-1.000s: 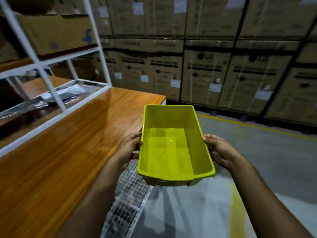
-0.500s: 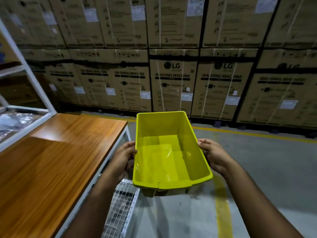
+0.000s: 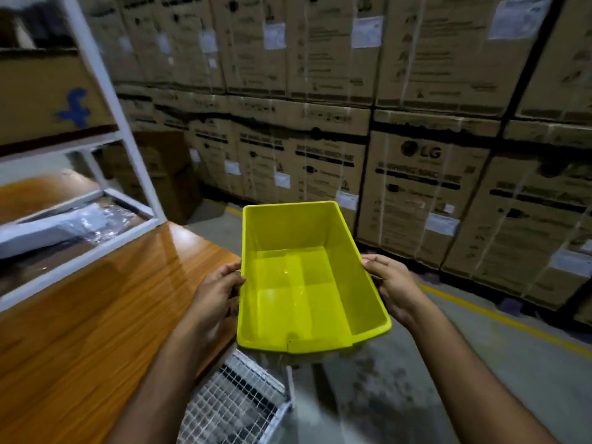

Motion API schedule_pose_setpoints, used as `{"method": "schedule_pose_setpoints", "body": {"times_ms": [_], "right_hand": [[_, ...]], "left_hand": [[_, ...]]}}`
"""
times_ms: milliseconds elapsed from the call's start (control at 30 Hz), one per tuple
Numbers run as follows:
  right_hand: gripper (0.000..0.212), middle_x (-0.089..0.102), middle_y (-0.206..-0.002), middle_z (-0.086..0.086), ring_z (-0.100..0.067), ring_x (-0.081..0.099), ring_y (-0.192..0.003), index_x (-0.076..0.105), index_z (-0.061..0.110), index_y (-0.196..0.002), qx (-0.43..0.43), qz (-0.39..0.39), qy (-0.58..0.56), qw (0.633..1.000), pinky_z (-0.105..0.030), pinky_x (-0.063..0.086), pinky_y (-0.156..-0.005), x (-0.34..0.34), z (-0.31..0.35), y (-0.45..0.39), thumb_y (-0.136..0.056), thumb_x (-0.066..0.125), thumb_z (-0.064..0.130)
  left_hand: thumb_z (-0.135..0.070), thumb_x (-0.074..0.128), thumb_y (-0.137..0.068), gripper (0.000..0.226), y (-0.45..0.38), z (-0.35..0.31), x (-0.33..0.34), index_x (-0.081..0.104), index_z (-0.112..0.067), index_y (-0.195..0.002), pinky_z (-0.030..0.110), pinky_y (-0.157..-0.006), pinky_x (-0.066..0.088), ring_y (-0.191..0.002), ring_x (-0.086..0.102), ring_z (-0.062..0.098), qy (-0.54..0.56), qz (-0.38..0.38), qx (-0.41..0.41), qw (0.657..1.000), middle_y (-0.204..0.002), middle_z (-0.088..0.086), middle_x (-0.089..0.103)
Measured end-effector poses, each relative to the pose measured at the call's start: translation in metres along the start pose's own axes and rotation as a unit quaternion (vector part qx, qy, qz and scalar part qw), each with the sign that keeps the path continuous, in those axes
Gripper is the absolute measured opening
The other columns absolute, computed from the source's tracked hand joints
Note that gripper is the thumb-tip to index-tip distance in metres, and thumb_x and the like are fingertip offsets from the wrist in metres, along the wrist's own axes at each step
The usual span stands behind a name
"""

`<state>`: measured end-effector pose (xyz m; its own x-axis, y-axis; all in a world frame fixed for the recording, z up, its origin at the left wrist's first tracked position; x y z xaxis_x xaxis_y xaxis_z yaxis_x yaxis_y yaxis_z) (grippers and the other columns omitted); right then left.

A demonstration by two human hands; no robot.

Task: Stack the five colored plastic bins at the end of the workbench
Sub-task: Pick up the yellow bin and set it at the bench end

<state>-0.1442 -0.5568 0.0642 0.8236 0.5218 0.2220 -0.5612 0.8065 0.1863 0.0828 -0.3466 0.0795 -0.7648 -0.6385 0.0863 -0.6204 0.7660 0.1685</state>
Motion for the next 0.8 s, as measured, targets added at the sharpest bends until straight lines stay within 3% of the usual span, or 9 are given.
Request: {"method": "schedule_pose_setpoints", "body": {"times_ms": [167, 333, 400, 500, 667, 800], "right_hand": [[0.015, 0.070, -0.089, -0.012, -0.025, 0.063, -0.078, 0.064, 0.002, -0.106, 0.012, 0.128, 0.015, 0.992, -0.036, 0.050, -0.072, 0.067, 0.000, -0.097, -0.095, 0.056, 0.009], [0.018, 0.073, -0.091, -0.016, -0.025, 0.069, -0.078, 0.065, -0.001, -0.109, 0.046, 0.272, 0.048, 0.960, -0.036, 0.059, -0.069, 0.141, -0.004, -0.158, -0.096, 0.054, 0.007], [0.020, 0.075, -0.093, -0.015, -0.024, 0.072, -0.081, 0.064, -0.002, -0.111, 0.052, 0.329, 0.063, 0.941, -0.038, 0.060, -0.076, 0.165, -0.004, -0.167, -0.098, 0.053, 0.008], [0.022, 0.074, -0.099, -0.018, -0.027, 0.071, -0.087, 0.064, -0.001, -0.114, 0.066, 0.387, 0.076, 0.917, -0.041, 0.058, -0.082, 0.196, -0.011, -0.174, -0.098, 0.052, 0.008], [0.020, 0.077, -0.085, -0.008, -0.016, 0.073, -0.076, 0.065, 0.001, -0.110, 0.084, 0.435, 0.083, 0.893, -0.026, 0.058, -0.062, 0.230, -0.020, -0.175, -0.098, 0.049, 0.003], [0.020, 0.077, -0.081, -0.006, -0.014, 0.073, -0.072, 0.064, 0.001, -0.111, 0.088, 0.435, 0.081, 0.892, -0.024, 0.058, -0.060, 0.240, -0.026, -0.179, -0.098, 0.049, 0.001]], "left_hand": [[-0.006, 0.046, -0.095, 0.026, -0.021, -0.006, -0.043, 0.063, -0.016, -0.112, 0.032, -0.061, 0.044, -0.070, 0.059, 0.020, 0.018, -0.142, 0.006, 0.990, -0.087, 0.006, 0.069], [-0.005, 0.045, -0.095, 0.026, -0.008, -0.016, -0.069, 0.066, -0.020, -0.100, 0.031, -0.065, 0.048, -0.070, 0.064, 0.017, 0.027, -0.280, 0.020, 0.959, -0.081, -0.002, 0.074], [-0.004, 0.045, -0.095, 0.026, 0.002, -0.020, -0.076, 0.066, -0.019, -0.099, 0.030, -0.064, 0.048, -0.069, 0.062, 0.018, 0.025, -0.324, 0.014, 0.946, -0.082, 0.000, 0.072], [-0.003, 0.045, -0.095, 0.027, 0.012, -0.023, -0.084, 0.066, -0.018, -0.099, 0.024, -0.057, 0.052, -0.064, 0.065, 0.013, 0.026, -0.357, 0.018, 0.933, -0.077, -0.003, 0.074], [0.001, 0.043, -0.096, 0.029, 0.017, -0.020, -0.097, 0.063, -0.018, -0.101, 0.021, -0.053, 0.053, -0.057, 0.066, 0.008, 0.011, -0.378, 0.002, 0.926, -0.084, 0.003, 0.070], [0.002, 0.042, -0.097, 0.029, 0.012, -0.015, -0.105, 0.060, -0.019, -0.101, 0.020, -0.054, 0.052, -0.058, 0.066, 0.006, -0.005, -0.384, -0.006, 0.923, -0.090, 0.005, 0.065]]}}
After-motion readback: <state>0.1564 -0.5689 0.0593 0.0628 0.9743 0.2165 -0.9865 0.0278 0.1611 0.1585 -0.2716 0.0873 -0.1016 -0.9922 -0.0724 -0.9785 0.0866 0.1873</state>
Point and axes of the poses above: each hand's wrist, its own y-axis away from the middle knuckle, its own x-axis out of the palm, z = x × y, the point moved 7 cm from there along -y, towards the middle knuckle
